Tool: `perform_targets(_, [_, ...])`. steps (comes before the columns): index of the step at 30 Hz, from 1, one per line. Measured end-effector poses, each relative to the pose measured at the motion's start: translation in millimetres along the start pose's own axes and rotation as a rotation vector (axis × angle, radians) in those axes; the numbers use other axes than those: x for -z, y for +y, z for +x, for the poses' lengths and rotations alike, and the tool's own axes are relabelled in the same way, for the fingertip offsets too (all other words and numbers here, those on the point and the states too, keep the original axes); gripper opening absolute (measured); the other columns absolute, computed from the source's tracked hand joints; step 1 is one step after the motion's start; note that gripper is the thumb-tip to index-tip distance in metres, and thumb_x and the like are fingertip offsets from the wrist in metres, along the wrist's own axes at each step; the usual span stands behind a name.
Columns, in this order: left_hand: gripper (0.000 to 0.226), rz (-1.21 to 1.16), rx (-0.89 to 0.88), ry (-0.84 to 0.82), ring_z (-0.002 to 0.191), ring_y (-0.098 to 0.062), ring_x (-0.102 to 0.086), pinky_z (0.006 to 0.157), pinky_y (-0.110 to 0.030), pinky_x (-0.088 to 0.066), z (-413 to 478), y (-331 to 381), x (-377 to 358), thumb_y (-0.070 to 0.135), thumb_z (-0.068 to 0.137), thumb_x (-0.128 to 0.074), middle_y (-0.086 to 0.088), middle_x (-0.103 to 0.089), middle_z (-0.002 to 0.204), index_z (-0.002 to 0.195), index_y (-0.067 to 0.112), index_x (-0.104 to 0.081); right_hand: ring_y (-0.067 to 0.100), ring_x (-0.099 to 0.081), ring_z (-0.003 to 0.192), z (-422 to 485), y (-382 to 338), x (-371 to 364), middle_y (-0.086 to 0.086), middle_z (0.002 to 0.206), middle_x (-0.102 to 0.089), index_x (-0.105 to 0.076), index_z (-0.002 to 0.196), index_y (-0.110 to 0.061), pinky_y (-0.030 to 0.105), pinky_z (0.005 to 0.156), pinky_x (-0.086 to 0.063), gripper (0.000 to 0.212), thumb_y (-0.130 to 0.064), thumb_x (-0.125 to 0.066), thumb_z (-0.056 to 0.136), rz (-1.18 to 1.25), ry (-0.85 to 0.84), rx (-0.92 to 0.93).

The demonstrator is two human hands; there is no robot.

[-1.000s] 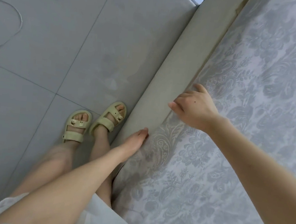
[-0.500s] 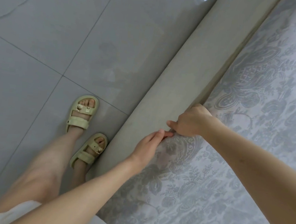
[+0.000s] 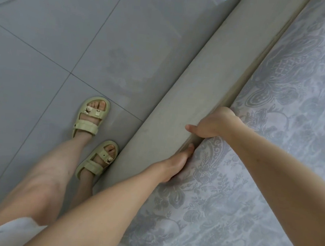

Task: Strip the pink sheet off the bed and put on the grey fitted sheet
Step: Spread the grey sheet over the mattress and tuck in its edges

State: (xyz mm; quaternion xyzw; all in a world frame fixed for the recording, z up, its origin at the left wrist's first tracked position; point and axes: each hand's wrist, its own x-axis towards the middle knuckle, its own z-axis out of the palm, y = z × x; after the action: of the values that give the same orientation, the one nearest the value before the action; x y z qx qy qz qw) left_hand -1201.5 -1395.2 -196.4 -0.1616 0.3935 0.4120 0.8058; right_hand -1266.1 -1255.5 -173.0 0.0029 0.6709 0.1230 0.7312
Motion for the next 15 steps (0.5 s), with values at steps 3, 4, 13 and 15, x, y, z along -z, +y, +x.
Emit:
perform_targets(3, [0.063,0.028,-0.063,0.184,0.123,-0.019,-0.051,0.105,-0.027,-0.035,-14.4,-12.8,13.5,0.055,0.098,-0.017,-0.005,-0.055,0.134,0.132,0.016,-0.053,0.026,-0.039,0.134,-0.8,-6.0,-2.3,0.008,0.148,-0.039,-0.046,0.138,-0.013,0.033,0.097,-0.035,0.079,-0.065,-0.005,0.094,0.01,0.036,-0.023])
perform_targets(4, [0.06,0.024,-0.133,0.242,0.115,-0.02,-0.056,0.101,-0.027,-0.041,-20.5,-20.5,20.9,0.051,0.1,-0.019,-0.007,-0.06,0.126,0.122,0.013,-0.06,0.027,-0.046,0.127,-1.9,-7.4,-4.0,0.009,0.14,-0.049,-0.056,0.125,-0.011,0.033,0.09,-0.038,0.08,-0.064,-0.005,0.094,0.029,0.087,-0.015])
perform_targets(13, [0.047,0.054,-0.304,0.311,0.11,-0.013,-0.058,0.1,-0.025,-0.042,-58.4,-101.0,44.3,0.037,0.103,-0.025,0.001,-0.066,0.115,0.112,0.016,-0.066,0.025,-0.059,0.098,-28.7,-43.6,-42.2,0.004,0.091,-0.065,-0.064,0.091,-0.017,0.035,0.089,-0.034,0.065,-0.053,-0.011,0.099,0.146,0.652,0.11])
perform_targets(15, [0.049,0.104,-0.313,0.342,0.113,-0.013,-0.057,0.106,-0.032,-0.038,-52.6,-107.0,42.9,0.042,0.102,-0.024,0.004,-0.065,0.118,0.115,0.021,-0.066,0.023,-0.058,0.096,-35.1,-52.6,-55.9,0.002,0.086,-0.065,-0.063,0.08,-0.016,0.035,0.096,-0.031,0.065,-0.051,-0.011,0.099,0.186,0.773,0.144])
